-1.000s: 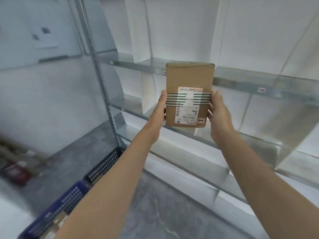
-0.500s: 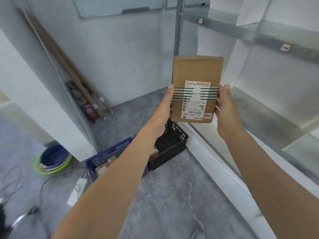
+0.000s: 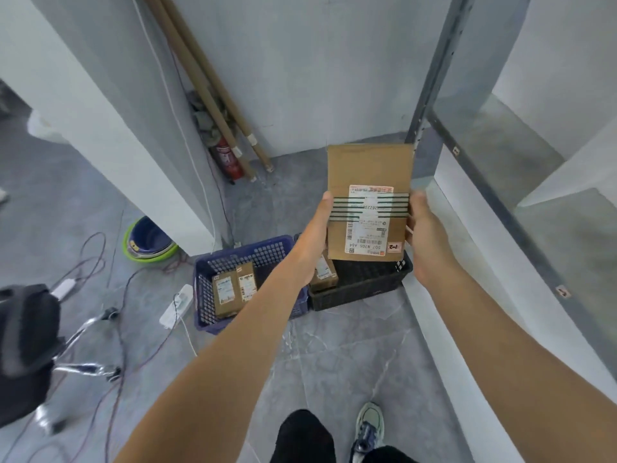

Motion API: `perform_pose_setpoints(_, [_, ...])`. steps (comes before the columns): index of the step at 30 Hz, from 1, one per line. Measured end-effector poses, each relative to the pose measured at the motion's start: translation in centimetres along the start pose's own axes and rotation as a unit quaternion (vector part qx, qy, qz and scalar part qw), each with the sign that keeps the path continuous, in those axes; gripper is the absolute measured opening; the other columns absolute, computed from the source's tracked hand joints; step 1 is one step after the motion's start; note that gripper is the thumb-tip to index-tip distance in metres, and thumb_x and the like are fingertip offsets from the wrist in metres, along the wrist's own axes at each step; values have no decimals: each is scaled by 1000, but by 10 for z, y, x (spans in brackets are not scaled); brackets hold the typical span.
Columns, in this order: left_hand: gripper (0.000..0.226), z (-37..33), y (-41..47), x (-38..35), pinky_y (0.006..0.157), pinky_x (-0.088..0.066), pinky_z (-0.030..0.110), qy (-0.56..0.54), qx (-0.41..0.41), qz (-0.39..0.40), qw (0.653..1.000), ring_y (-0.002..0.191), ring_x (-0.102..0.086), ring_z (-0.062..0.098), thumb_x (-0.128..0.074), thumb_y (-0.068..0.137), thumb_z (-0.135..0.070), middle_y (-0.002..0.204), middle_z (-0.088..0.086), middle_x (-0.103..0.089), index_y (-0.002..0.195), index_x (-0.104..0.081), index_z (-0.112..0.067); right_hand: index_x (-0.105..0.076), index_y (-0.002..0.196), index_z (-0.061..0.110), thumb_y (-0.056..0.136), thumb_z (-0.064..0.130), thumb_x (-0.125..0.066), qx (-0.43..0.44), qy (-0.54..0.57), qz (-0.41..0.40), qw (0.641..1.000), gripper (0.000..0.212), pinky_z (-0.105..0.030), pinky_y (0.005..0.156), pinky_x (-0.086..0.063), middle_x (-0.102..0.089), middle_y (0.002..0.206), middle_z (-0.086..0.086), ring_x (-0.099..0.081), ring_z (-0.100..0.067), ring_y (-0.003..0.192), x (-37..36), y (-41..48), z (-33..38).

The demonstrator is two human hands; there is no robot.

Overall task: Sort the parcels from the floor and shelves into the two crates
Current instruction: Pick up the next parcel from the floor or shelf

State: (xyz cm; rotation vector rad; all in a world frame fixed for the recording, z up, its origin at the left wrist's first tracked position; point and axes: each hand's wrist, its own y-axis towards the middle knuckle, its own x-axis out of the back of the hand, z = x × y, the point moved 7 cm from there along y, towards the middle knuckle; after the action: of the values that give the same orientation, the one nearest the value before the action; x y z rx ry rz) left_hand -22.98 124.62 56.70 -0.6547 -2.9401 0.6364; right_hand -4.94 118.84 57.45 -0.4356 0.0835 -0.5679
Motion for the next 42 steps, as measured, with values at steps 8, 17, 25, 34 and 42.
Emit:
perform_pose_setpoints(8, [62, 69, 101, 14, 110, -40, 42, -55, 121, -47, 990, 121, -59, 13, -28, 100, -72, 133, -9, -63, 146, -47, -34, -72, 126, 29, 108, 63, -35, -109, -53, 19, 992, 53, -34, 77, -56, -78, 115, 3, -73, -16, 102, -30, 113, -57])
perform_pose_setpoints(17, [50, 141, 260, 45, 112, -40, 48, -84, 211, -49, 973, 119, -62, 17, -35, 95, -75, 125, -9, -68, 129, -52, -42, -74, 122, 33, 106, 67, -36, -191, -110, -10, 975, 54, -38, 85, -61, -81, 107, 6, -77, -16, 98, -77, 271, -123])
perform_pose_setpoints(25, [54, 232, 356, 38, 107, -42, 43, -96, 286, -29, 953, 116, -60, 14, -36, 99, -71, 124, -11, -65, 138, -51, -37, -72, 125, 28, 108, 61, -38, -261, -153, -39, 952, 50, -33, 74, -52, -77, 112, 4, -73, -16, 102, -75, 374, -212])
perform_pose_setpoints(34, [30, 379, 453, 7, 114, -35, 53, -67, 359, -62, 929, 128, -47, 24, -34, 104, -61, 130, -2, -50, 110, -50, -36, -68, 108, 33, 109, 58, -38, -327, -182, -8, 927, 39, -34, 72, -56, -76, 105, 3, -73, -17, 96, -59, 487, -365])
perform_pose_setpoints(42, [73, 496, 526, -13, 116, -34, 58, -44, 406, -95, 908, 140, -40, 32, -46, 91, -63, 156, 7, -40, 153, -37, -25, -67, 100, 32, 110, 53, -41, -341, -196, 30, 919, 35, -24, 68, -52, -74, 96, 12, -70, -5, 83, -59, 580, -491])
